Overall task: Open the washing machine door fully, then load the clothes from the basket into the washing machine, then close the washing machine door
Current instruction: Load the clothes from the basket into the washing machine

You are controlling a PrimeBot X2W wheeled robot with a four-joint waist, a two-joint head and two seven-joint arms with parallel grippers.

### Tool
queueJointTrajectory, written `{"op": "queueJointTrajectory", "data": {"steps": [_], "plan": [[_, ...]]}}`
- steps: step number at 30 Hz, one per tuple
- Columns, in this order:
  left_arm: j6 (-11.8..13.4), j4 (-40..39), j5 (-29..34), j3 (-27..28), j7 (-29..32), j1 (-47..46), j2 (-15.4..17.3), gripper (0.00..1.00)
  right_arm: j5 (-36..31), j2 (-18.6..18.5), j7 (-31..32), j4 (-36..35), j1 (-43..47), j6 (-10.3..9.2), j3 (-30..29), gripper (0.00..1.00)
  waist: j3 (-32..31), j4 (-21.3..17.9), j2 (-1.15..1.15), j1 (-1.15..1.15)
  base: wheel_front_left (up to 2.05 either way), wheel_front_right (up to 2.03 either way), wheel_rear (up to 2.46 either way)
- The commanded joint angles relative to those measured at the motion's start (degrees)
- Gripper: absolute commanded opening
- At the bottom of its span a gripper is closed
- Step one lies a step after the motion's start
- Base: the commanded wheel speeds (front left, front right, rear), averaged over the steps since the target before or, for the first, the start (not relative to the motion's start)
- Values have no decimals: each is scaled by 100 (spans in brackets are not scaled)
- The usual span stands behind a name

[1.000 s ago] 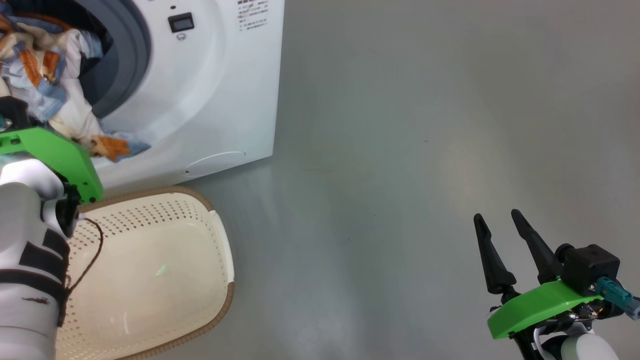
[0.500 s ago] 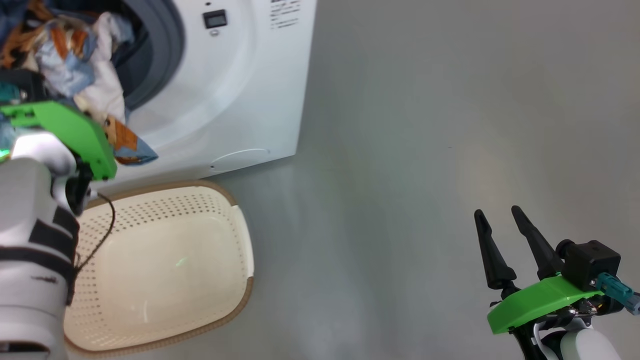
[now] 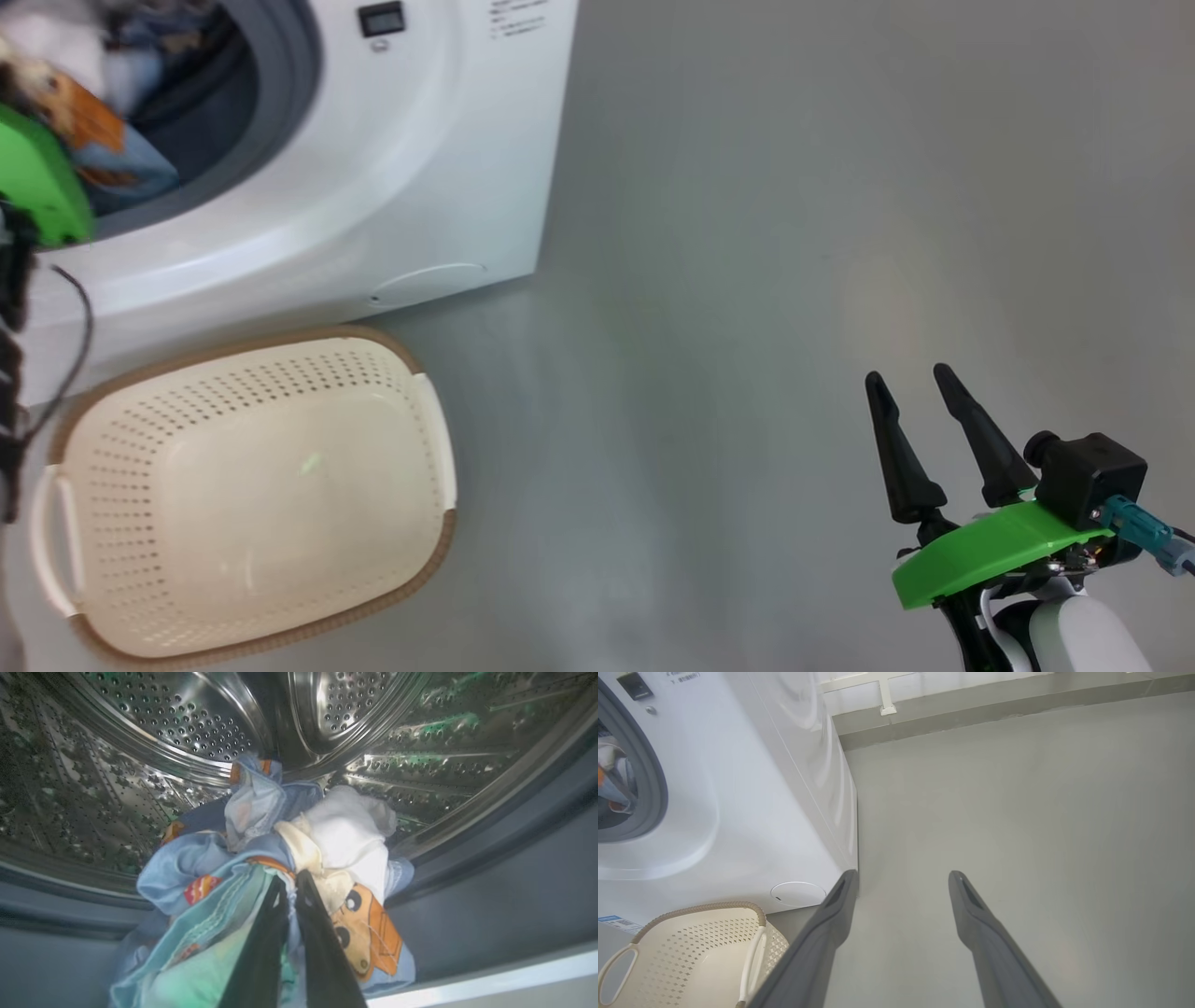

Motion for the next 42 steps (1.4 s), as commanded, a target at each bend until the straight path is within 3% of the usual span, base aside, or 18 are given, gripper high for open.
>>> {"op": "queueJointTrajectory", "data": {"steps": [1, 13, 25, 26, 27, 28, 42], "plan": [[63, -208, 45, 99, -189, -193, 329, 0, 41, -64, -63, -107, -80, 25, 131, 100, 221, -223, 0, 0, 0, 0, 0], [139, -441, -208, 476, -1594, -687, 851, 0, 183, -64, -223, -65, -96, 25, 239, 100, 804, -782, 0, 0, 0, 0, 0], [191, -257, -436, 807, -1965, -955, 1251, 0, 210, -64, -243, -61, -161, 25, 406, 100, 1014, -1130, 0, 0, 0, 0, 0], [182, -212, -488, 853, -1971, -947, 1253, 20, 215, -64, -246, -65, -144, 25, 389, 100, 1015, -1141, 0, 0, 0, 0, 0], [206, -152, -480, 845, -1973, -939, 1262, 74, 225, -64, -250, -70, -125, 25, 369, 100, 1015, -1148, 0, 0, 0, 0, 0], [239, -81, -484, 844, -1970, -944, 1259, 100, 231, -64, -251, -75, -105, 25, 349, 100, 1017, -1149, 0, 0, 0, 0, 0], [228, 234, -537, 708, -1988, -778, 696, 100, 110, -64, -91, -192, -9, 25, 116, 100, 672, -602, 0, 0, 0, 0, 0]]}}
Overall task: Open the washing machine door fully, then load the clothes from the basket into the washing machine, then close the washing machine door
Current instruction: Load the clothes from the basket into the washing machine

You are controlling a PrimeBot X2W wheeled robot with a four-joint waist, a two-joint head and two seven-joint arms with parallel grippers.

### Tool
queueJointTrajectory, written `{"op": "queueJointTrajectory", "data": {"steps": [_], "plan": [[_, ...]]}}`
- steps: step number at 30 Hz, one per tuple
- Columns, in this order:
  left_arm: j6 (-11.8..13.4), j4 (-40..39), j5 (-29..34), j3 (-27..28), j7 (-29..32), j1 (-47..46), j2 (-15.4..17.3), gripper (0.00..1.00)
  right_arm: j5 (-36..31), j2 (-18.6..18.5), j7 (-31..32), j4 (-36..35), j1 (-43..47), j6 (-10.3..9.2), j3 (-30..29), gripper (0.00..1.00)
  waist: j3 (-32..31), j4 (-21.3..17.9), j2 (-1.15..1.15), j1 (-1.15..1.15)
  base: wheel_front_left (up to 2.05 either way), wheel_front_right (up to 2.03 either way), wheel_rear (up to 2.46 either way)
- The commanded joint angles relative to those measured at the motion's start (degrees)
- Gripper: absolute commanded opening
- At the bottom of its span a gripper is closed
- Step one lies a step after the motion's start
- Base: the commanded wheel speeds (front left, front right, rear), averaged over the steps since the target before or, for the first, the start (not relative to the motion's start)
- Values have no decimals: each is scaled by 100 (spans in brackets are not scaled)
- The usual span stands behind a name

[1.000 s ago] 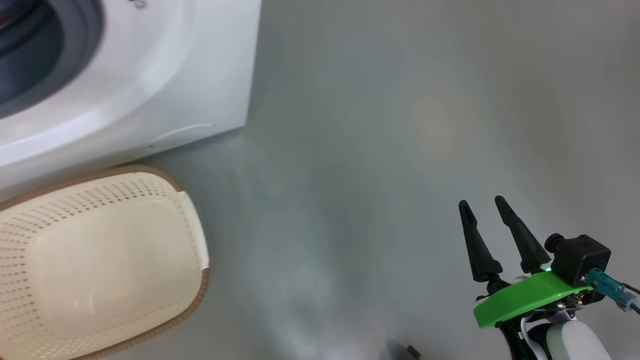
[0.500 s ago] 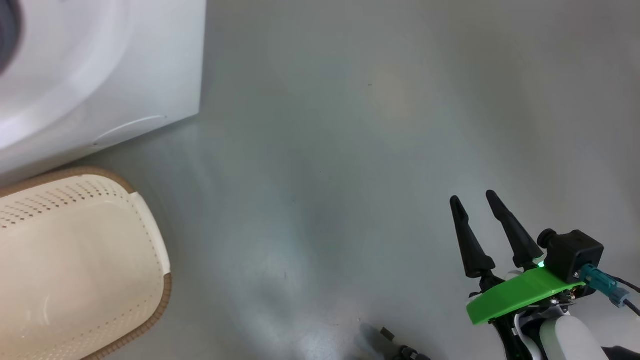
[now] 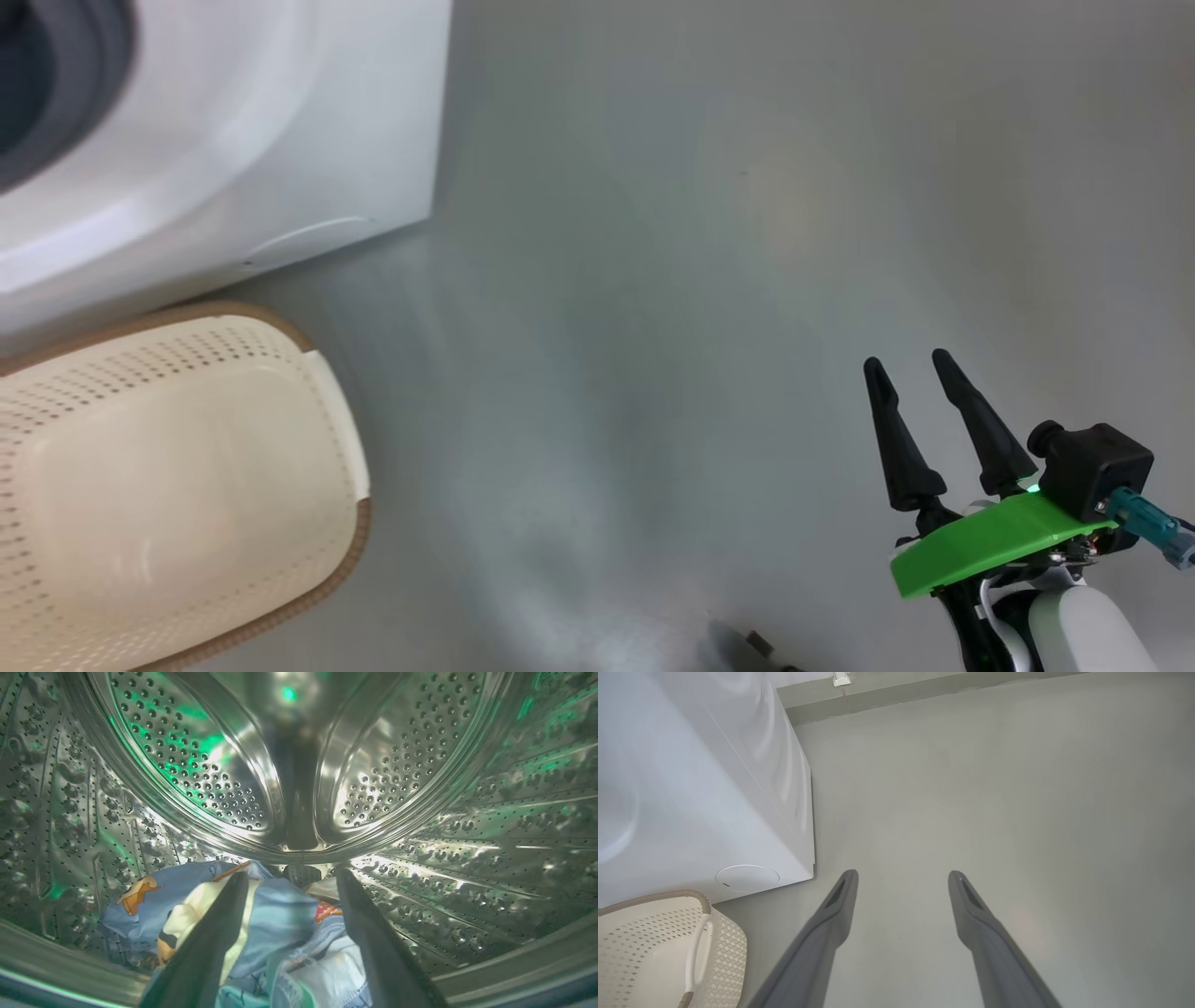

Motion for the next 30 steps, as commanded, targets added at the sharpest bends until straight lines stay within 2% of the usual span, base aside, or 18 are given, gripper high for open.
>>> {"op": "queueJointTrajectory", "data": {"steps": [1, 10, 18, 30], "plan": [[2, -98, -2, 35, -63, 119, 198, 100, -20, -74, 8, -147, 76, 25, 55, 100, -192, 199, 0, 0, 0, 0, 0], [133, -554, -49, 132, -74, 962, -267, 100, -220, -74, 224, -274, 87, 25, -167, 100, -692, 735, 0, 0, 0, 0, 0], [192, -1681, 136, 206, -75, 2460, -758, 100, -358, -74, 436, -421, 252, 25, -379, 100, -1246, 1244, 0, 0, 0, 0, 0], [326, -3950, 738, 159, -75, 5142, -1383, 100, -520, -176, 742, -540, 639, 25, -520, 100, -2250, 1602, 0, 0, 0, 0, 0]]}}
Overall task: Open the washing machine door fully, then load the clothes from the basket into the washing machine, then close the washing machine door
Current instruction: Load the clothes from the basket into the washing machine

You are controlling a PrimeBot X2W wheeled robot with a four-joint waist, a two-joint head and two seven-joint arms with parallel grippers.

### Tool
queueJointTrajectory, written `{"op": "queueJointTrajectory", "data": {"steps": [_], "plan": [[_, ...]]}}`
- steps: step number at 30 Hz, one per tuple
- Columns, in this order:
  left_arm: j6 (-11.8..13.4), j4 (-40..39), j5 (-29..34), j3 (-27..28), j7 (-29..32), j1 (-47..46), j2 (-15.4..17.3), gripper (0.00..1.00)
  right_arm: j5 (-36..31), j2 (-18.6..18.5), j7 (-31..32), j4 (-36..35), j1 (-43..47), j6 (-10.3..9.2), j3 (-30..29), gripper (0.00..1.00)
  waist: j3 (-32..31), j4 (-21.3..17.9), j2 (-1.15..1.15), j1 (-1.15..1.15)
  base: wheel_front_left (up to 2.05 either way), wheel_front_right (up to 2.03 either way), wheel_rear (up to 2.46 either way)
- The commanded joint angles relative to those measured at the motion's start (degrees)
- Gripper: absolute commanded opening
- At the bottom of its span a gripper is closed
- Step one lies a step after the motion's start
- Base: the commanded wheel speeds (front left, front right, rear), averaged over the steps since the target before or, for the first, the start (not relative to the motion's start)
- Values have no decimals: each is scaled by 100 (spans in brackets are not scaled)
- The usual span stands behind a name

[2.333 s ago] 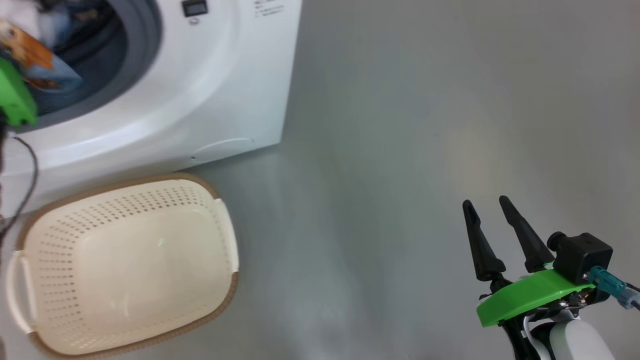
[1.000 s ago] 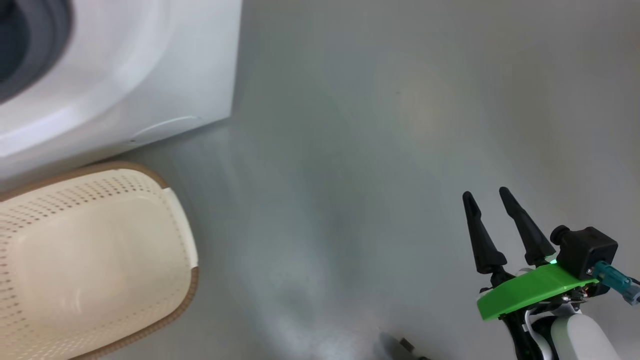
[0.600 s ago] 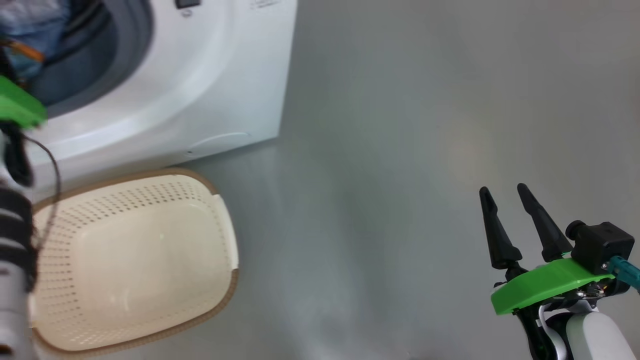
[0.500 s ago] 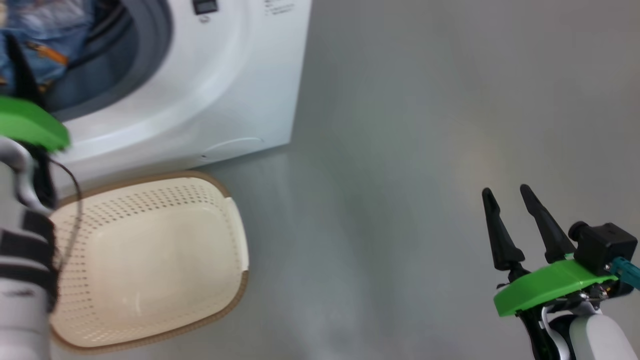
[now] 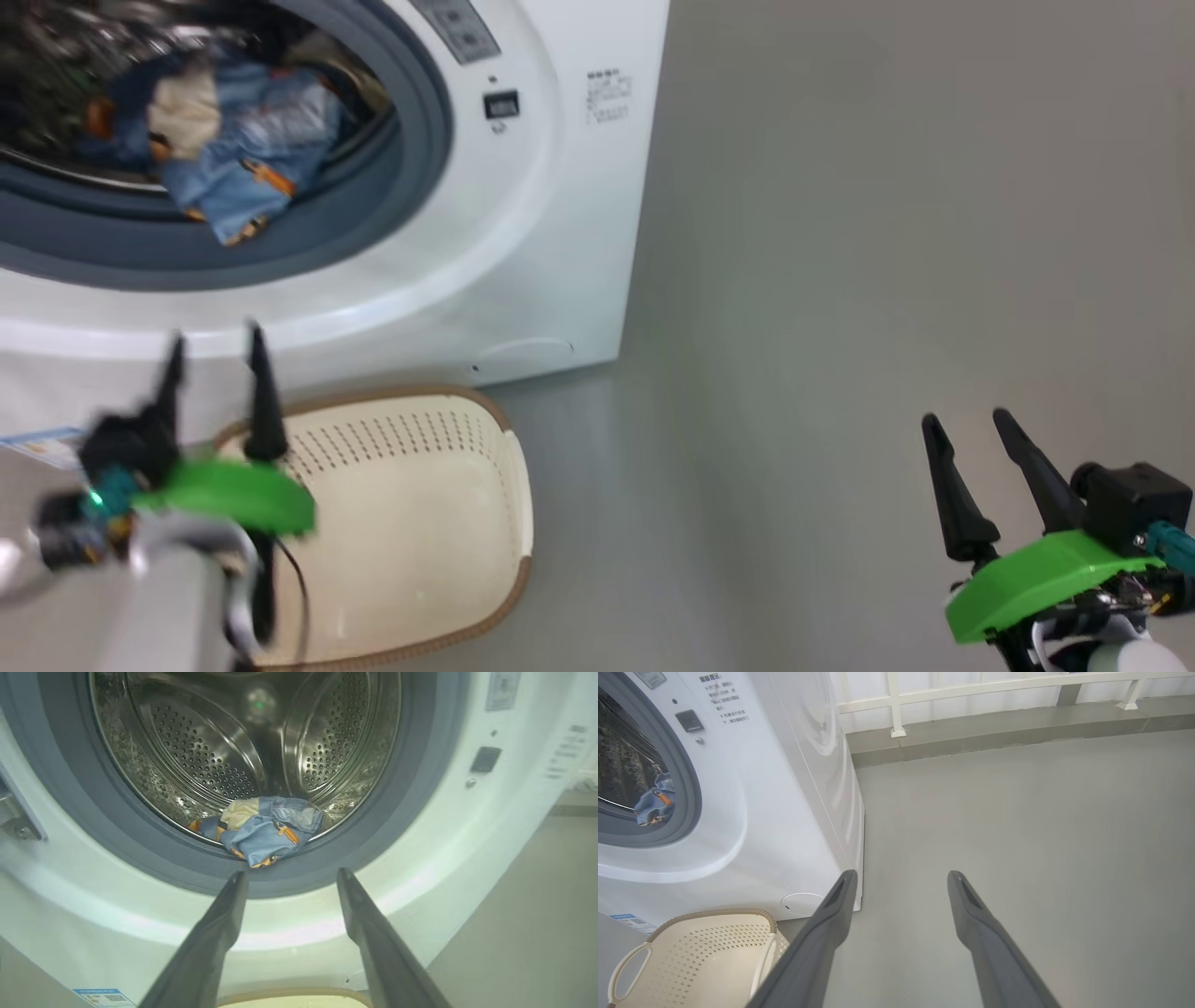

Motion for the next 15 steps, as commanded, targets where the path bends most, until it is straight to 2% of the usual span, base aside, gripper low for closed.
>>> {"op": "queueJointTrajectory", "data": {"steps": [1, 7, 15], "plan": [[15, -414, 148, 82, -35, 404, 81, 100, -85, -124, 72, -184, 87, 25, 69, 100, -551, 281, 0, 1, 0, 0, 0], [49, -1052, 284, -5, -36, 1605, -63, 100, -124, -256, 263, -236, 327, 25, 125, 100, -1097, 325, 0, 1, 0, 0, 0], [214, -1656, 335, -97, -18, 2600, -175, 100, -179, -386, 496, -416, 684, 25, 101, 100, -1532, 466, 0, 1, 0, 0, 0]]}}
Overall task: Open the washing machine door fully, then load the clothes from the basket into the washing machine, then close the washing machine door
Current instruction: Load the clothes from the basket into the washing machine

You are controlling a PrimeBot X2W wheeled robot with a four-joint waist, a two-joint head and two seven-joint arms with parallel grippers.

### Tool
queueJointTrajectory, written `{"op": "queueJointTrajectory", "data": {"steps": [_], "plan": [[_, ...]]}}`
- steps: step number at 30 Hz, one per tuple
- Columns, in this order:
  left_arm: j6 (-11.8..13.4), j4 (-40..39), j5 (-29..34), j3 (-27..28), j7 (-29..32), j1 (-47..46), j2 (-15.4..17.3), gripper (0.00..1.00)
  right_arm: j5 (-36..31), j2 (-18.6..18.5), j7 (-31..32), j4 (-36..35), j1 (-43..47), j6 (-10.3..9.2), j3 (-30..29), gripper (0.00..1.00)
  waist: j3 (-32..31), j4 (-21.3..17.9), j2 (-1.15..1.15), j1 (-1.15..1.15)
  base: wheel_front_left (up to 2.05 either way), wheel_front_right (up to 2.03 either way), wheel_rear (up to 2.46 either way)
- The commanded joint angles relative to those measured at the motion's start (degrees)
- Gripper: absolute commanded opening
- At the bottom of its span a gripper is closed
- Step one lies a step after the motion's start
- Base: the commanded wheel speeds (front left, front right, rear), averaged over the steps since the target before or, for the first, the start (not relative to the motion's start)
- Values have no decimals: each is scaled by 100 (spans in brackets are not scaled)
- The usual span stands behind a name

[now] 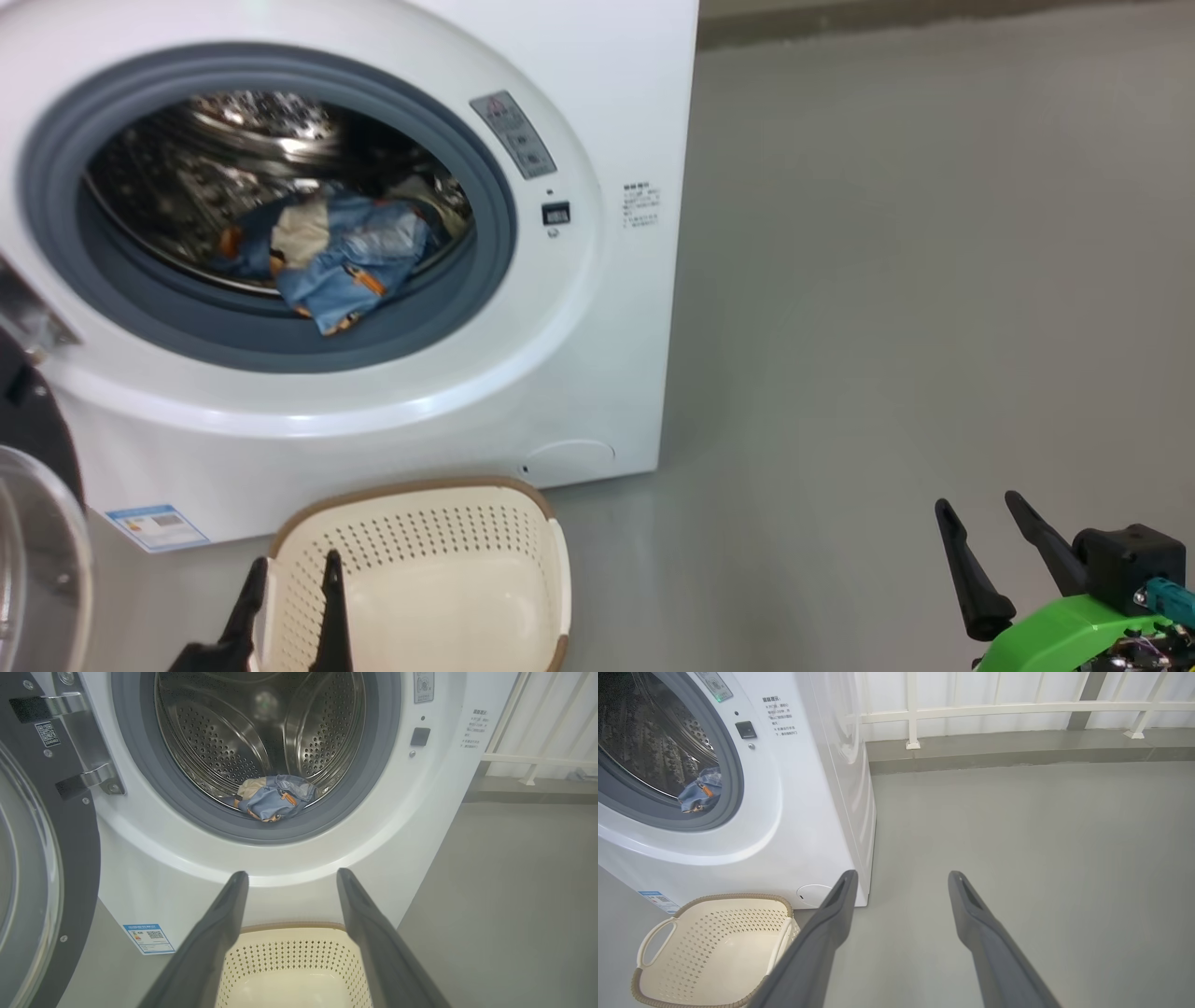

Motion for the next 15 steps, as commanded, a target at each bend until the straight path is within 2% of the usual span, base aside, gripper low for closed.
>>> {"op": "queueJointTrajectory", "data": {"steps": [1, 15], "plan": [[76, -264, 99, 160, -3, -3, 67, 100, -80, -117, 25, -223, -63, 25, 111, 100, -290, 168, 0, 1, 0, 0, 0], [365, -1130, 68, 174, 288, 654, 110, 100, -79, -134, 186, -457, 96, 25, 43, 100, -433, 239, 0, 1, 0, 0, 0]]}}
